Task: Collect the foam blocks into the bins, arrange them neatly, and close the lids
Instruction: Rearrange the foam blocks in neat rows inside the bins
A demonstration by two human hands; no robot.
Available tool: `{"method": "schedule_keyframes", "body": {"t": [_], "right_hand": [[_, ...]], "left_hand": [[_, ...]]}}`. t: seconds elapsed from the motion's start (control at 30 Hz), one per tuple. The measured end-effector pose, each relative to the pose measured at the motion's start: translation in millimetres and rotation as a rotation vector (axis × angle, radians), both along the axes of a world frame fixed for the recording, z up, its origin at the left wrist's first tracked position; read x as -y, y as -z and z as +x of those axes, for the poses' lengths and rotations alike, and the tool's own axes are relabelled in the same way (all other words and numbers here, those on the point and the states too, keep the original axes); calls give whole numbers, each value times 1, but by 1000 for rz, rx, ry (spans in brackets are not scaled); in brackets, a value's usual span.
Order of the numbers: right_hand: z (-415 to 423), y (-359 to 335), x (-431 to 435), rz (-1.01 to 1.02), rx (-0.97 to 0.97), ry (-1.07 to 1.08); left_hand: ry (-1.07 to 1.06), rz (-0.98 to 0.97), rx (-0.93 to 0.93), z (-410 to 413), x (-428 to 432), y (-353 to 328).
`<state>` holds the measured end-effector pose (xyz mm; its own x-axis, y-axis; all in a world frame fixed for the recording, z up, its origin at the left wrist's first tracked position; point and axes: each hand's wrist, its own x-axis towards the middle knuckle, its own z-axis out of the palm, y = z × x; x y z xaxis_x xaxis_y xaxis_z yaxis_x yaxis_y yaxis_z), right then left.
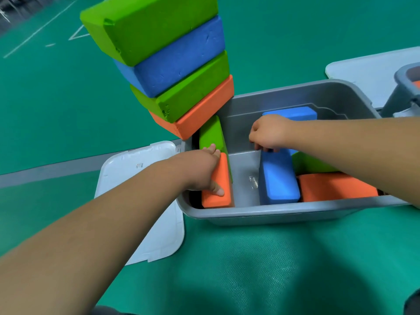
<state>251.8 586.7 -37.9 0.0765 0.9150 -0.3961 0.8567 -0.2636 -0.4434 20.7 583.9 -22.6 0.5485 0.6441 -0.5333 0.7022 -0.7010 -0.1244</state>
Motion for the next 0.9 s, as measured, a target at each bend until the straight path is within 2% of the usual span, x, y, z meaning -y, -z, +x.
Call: {"method": "schedule_keyframes", "body": {"t": [0.13, 0.3, 0.53, 0.73, 0.9], "right_hand": [[14, 1, 4, 24, 326, -70], [22, 10, 8, -82, 458, -99], [11, 3, 5, -265, 417, -50], [3, 1, 18, -485, 276, -54], [-7, 15, 22, -308, 283, -92]], "left_hand": [[-8, -9, -94, 5, 2, 1], [-5, 24, -187, 13, 2, 7], [-76, 37, -338, 26, 9, 5], [-78, 40, -315, 24, 13, 8], [-23, 25, -120, 4, 11, 4]]}}
